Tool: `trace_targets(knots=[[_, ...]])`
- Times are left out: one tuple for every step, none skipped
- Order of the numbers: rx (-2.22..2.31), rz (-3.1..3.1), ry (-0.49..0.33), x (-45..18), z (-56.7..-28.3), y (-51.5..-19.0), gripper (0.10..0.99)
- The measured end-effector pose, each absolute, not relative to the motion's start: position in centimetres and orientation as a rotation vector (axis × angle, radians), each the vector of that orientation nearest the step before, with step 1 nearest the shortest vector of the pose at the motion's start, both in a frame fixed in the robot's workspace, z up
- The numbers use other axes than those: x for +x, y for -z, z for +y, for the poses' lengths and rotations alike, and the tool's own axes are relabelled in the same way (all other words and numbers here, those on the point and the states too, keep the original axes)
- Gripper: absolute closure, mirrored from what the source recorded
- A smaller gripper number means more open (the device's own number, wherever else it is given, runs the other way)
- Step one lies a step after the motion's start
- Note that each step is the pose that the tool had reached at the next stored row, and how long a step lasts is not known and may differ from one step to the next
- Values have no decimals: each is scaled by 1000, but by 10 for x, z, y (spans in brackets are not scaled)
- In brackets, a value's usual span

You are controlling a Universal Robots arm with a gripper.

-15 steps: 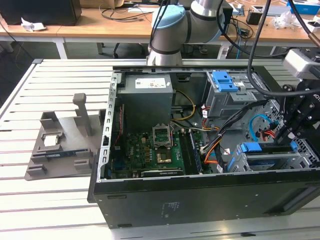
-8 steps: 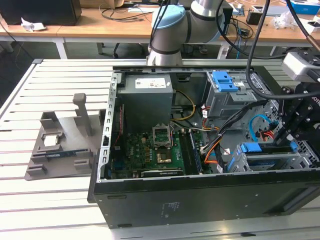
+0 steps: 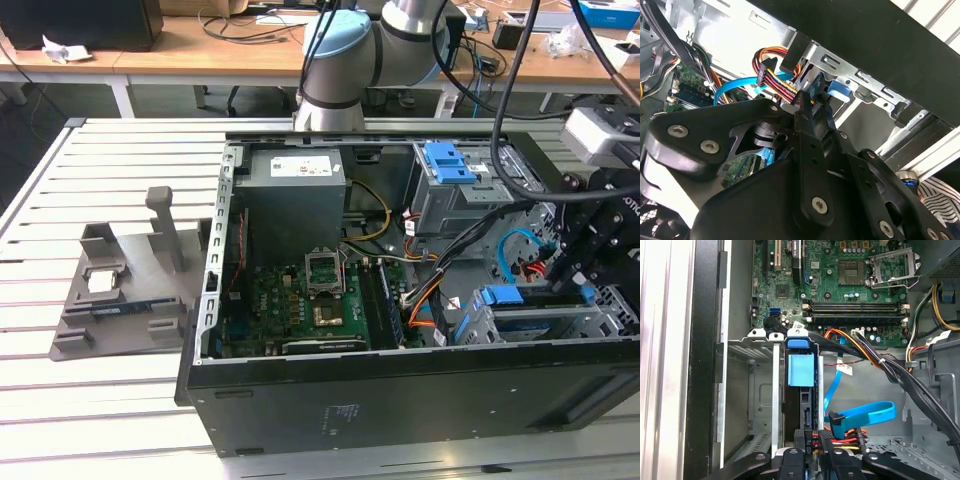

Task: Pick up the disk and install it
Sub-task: 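Insert the first disk wire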

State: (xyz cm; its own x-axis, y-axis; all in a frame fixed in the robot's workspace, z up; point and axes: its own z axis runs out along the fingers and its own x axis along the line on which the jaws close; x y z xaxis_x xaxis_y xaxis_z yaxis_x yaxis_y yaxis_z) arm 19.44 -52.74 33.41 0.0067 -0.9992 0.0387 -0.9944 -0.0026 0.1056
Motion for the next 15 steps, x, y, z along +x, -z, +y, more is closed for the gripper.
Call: trace_targets(knots=[[2154, -2143, 71, 194, -527, -334, 843], [2153, -2143, 71, 194, -527, -337, 843], [2154, -2143, 70, 195, -527, -340, 843], [2154, -2143, 70, 195, -527, -346, 843], [2153, -2143, 69, 194, -526, -351, 843], [2152, -2142, 66, 194, -525, -360, 843], [2151, -2141, 64, 194, -524, -367, 925], [2150, -2141, 63, 194, -523, -372, 925], [2150, -2140, 62, 194, -523, -377, 980], [2149, -2140, 61, 194, -523, -385, 980], [2149, -2140, 61, 195, -523, -387, 980], [2149, -2140, 61, 194, -523, -387, 980], [2149, -2140, 61, 194, -523, -387, 980], [2149, -2140, 61, 194, -522, -387, 980], [2149, -2140, 61, 194, -522, -387, 980]])
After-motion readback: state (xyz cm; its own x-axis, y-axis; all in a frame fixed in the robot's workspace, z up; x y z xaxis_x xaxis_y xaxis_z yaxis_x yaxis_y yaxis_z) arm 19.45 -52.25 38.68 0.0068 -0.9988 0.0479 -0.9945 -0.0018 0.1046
